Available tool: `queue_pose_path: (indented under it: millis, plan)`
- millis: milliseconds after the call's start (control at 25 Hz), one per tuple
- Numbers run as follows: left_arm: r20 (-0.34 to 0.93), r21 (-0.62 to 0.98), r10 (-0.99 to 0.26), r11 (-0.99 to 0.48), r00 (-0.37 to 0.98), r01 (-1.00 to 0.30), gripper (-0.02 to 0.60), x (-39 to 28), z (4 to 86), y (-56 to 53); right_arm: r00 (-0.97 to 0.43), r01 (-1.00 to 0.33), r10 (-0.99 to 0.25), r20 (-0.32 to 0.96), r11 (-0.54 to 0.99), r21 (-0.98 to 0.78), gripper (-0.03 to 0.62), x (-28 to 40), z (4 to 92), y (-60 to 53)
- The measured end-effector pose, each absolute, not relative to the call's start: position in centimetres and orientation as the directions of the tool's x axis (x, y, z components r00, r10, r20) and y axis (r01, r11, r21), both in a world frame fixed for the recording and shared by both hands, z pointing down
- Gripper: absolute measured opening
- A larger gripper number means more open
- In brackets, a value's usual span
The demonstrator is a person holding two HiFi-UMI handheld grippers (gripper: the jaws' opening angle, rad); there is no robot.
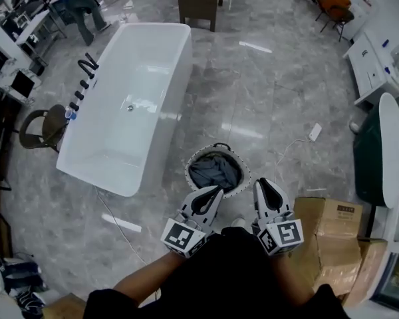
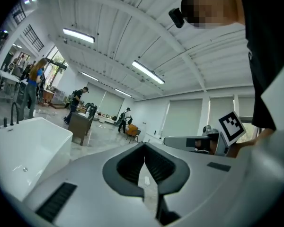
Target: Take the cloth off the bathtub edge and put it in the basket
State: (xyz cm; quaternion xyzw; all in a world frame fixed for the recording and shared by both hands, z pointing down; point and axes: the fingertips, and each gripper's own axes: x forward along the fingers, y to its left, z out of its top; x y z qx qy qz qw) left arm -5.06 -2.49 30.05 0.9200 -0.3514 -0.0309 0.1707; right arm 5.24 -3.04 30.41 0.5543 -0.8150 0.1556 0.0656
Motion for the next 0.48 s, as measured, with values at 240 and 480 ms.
queue_pose_path:
  millis: [240, 480]
  plan:
    - [0.063, 0.278, -0.72, -0.652, 0.691, -0.705, 0.015, -2.3, 27.3, -2.6, -0.401, -0.913, -0.893, 0.203, 0.372, -0.167, 0.049, 7.8, 27.4, -2.8]
    - [0.052, 0.189, -0.757, -0.632, 0.651, -0.751, 0.015, 1.8, 25.6, -2.3, -0.41, -0.911, -0.888, 0.207, 0.388, -0.138, 0.031, 11.1, 27.7, -1.2]
